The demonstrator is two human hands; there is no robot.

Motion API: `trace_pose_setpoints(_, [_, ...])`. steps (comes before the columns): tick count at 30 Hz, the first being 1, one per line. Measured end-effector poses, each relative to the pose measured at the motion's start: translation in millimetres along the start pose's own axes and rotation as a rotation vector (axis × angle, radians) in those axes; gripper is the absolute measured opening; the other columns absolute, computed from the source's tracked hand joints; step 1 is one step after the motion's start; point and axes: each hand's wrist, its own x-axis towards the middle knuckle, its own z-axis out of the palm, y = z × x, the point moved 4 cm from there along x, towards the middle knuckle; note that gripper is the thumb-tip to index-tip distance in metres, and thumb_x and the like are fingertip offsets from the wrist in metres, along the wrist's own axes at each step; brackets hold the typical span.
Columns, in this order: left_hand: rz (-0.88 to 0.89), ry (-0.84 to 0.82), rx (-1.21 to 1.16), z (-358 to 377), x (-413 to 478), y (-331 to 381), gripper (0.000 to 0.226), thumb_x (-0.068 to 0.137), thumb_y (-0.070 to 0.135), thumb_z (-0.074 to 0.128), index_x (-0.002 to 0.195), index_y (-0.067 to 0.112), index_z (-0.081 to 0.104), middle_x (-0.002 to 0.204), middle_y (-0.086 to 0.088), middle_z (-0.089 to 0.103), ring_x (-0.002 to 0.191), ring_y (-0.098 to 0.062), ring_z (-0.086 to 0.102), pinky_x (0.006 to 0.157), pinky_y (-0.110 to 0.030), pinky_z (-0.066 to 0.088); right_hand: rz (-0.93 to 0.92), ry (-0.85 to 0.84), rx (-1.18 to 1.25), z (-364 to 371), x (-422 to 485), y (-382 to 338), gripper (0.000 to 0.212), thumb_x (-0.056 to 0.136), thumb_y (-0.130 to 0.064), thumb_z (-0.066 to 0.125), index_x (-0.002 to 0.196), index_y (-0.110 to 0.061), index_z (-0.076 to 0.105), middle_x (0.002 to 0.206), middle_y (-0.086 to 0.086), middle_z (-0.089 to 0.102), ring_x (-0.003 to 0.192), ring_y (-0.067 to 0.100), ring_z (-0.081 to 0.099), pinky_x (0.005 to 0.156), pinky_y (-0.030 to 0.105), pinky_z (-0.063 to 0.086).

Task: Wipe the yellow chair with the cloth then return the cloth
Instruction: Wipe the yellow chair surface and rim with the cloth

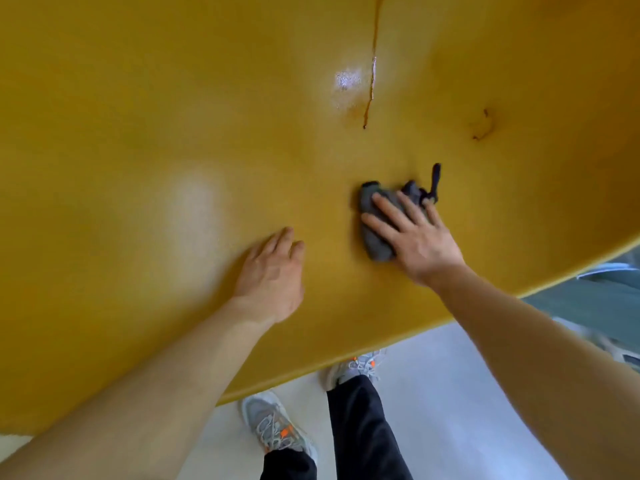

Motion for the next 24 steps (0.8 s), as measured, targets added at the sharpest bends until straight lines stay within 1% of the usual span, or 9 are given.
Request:
trace_pose_setpoints(2, [0.005,-0.003,-0.033,-3.1,8.8,8.1,0.069,0.093,0.034,0.052,0.154,0.018,0.023,0.166,-0.007,0.006,0.151,-0.023,0.013,0.121,-0.041,0.02,0.367,-0.003,0.091,-5.0,4.1,33.9,0.068,0.094,-0.033,0.057,0.155,-0.037,0.028,0.167,-0.001,0.016,0.15,0.039,0.02,0.118,0.062,0.019])
trace_pose_setpoints(4, [0.0,0.004,-0.053,-7.4,16.7,17.1,0.068,0.094,0.033,0.052,0.153,0.018,0.023,0.166,-0.006,0.006,0.152,-0.022,0.012,0.121,-0.04,0.019,0.486,0.008,0.159,-2.0,-20.1,5.5,0.067,0.09,-0.041,0.06,0.152,-0.032,0.036,0.165,0.004,0.022,0.143,0.045,0.028,0.115,0.062,0.025])
trace_pose_setpoints(8, [-0.022,0.0,-0.095,-16.0,27.7,36.1,0.065,0.095,0.034,0.052,0.152,0.019,0.025,0.166,-0.003,0.007,0.151,-0.022,0.016,0.118,-0.038,0.025,0.017,-0.059,0.215,8.9,-99.3,-83.3,0.067,0.078,-0.043,0.067,0.143,-0.031,0.049,0.158,0.004,0.039,0.13,0.043,0.046,0.093,0.055,0.049])
trace_pose_setpoints(10, [-0.021,-0.035,-0.107,-17.2,32.0,48.0,0.065,0.095,0.034,0.051,0.153,0.019,0.024,0.166,-0.003,0.005,0.151,-0.022,0.016,0.118,-0.039,0.027,-0.246,-0.109,0.159,7.5,-96.4,-59.8,0.063,0.081,-0.045,0.061,0.143,-0.037,0.048,0.158,0.0,0.04,0.132,0.039,0.049,0.096,0.053,0.049])
trace_pose_setpoints(12, [0.008,-0.078,-0.091,-19.4,38.8,63.6,0.066,0.096,0.035,0.05,0.153,0.019,0.022,0.166,-0.002,0.003,0.15,-0.023,0.015,0.118,-0.038,0.027,-0.353,-0.113,0.016,4.5,-72.9,-8.5,0.059,0.084,-0.043,0.059,0.142,-0.039,0.049,0.158,-0.001,0.041,0.134,0.037,0.049,0.106,0.057,0.041])
trace_pose_setpoints(17, [-0.04,-0.035,-0.151,-44.9,69.0,89.2,0.07,0.098,0.034,0.05,0.156,0.02,0.014,0.166,-0.002,0.002,0.15,-0.03,0.015,0.119,-0.042,0.026,0.027,0.094,-0.274,-67.3,21.0,171.1,0.066,0.093,-0.026,0.058,0.154,-0.037,0.032,0.167,0.002,0.019,0.146,0.04,0.027,0.118,0.064,0.01])
trace_pose_setpoints(20, [-0.056,0.086,-0.196,-66.5,88.9,106.5,0.069,0.097,0.03,0.05,0.156,0.019,0.015,0.165,-0.002,0.009,0.146,-0.03,0.024,0.115,-0.04,0.03,0.275,0.224,-0.266,-98.8,54.2,188.8,0.062,0.094,-0.022,0.05,0.154,-0.03,0.032,0.167,0.004,0.014,0.146,0.042,0.024,0.119,0.063,0.008])
trace_pose_setpoints(22, [-0.102,0.142,-0.245,-77.9,99.0,115.0,0.067,0.095,0.028,0.051,0.154,0.018,0.021,0.164,-0.003,0.015,0.143,-0.03,0.029,0.112,-0.04,0.032,0.19,0.19,-0.19,-75.8,45.3,153.5,0.053,0.091,-0.025,0.053,0.144,-0.028,0.049,0.163,0.008,0.027,0.141,0.045,0.033,0.116,0.062,0.017])
trace_pose_setpoints(24, [-0.13,0.148,-0.277,-83.4,104.3,124.2,0.066,0.094,0.027,0.052,0.153,0.018,0.025,0.163,-0.003,0.018,0.141,-0.031,0.033,0.11,-0.041,0.033,-0.07,0.056,-0.137,-30.0,1.0,104.5,0.051,0.087,-0.034,0.061,0.137,-0.03,0.055,0.158,0.007,0.037,0.137,0.044,0.039,0.114,0.061,0.025])
